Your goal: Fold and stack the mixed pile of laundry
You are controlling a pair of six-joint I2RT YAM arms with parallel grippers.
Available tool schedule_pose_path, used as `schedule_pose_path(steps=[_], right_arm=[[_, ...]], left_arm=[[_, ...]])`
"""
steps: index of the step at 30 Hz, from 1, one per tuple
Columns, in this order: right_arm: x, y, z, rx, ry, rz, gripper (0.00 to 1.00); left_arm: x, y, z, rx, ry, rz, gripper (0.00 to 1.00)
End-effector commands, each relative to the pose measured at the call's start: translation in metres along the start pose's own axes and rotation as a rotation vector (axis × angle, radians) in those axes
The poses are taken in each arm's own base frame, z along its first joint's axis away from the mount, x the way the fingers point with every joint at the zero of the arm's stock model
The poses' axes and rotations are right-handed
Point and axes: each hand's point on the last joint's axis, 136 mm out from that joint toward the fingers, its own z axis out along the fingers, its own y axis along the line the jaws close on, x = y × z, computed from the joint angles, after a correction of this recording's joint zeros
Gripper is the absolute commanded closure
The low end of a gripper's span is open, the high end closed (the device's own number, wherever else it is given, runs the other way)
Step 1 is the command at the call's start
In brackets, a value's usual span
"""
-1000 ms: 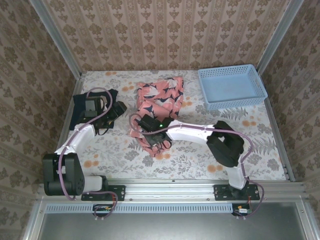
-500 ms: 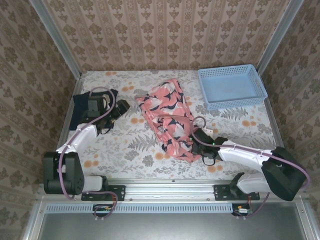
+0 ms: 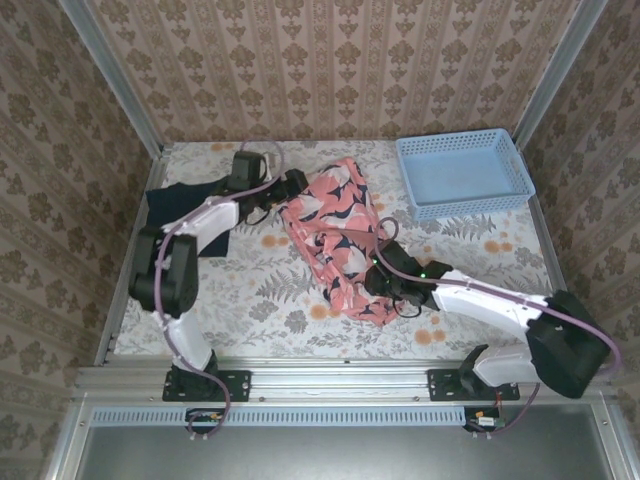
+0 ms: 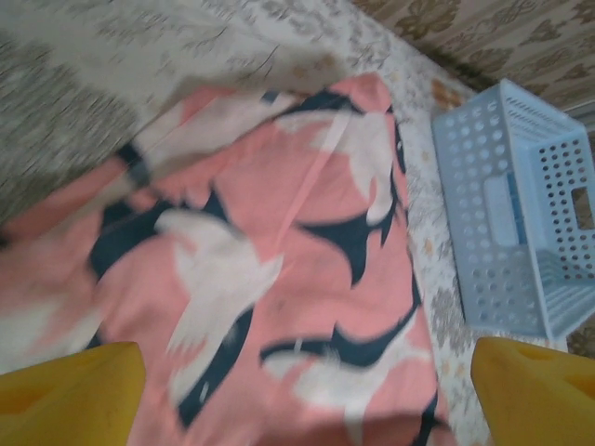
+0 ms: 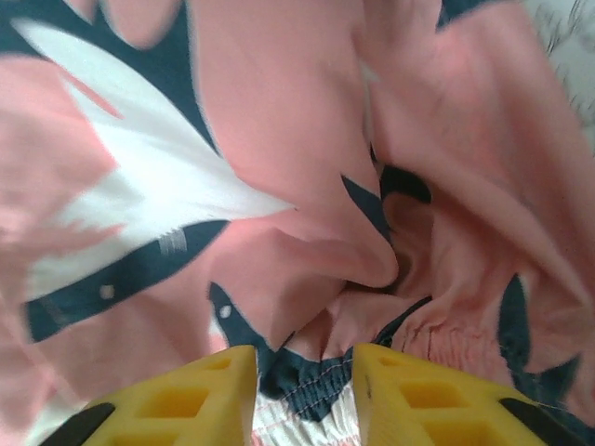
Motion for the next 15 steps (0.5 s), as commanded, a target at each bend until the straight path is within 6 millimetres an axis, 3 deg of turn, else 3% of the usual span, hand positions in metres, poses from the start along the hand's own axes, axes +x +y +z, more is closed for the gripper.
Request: schedule_pose_path(steps=[1, 4, 7, 11, 15], right_arm=[[0.010, -0.012, 0.022, 0.042, 0.078, 0.066, 0.72], [0.002, -0.035, 0.038, 0.094, 0.082, 0.128, 0.74], [-0.023, -0.052, 0.044, 0.141, 0.048, 0.130, 0.74], [-0.063, -0.070, 0.050, 0.193, 0.031, 0.118, 0.74], [-0.105, -0.083, 0.062, 0.212, 0.012, 0.109, 0.73]], left_arm=[[0.007, -0.003, 0.039, 0.046, 0.075, 0.016, 0.15], [0.023, 0.019, 0.063, 0.005, 0.125, -0.018, 0.23], [0.039, 0.047, 0.067, -0.056, 0.146, -0.039, 0.25], [0.064, 0.071, 0.052, -0.117, 0.173, -0.056, 0.27], [0.094, 0.083, 0.020, -0.152, 0.177, -0.096, 0.28]])
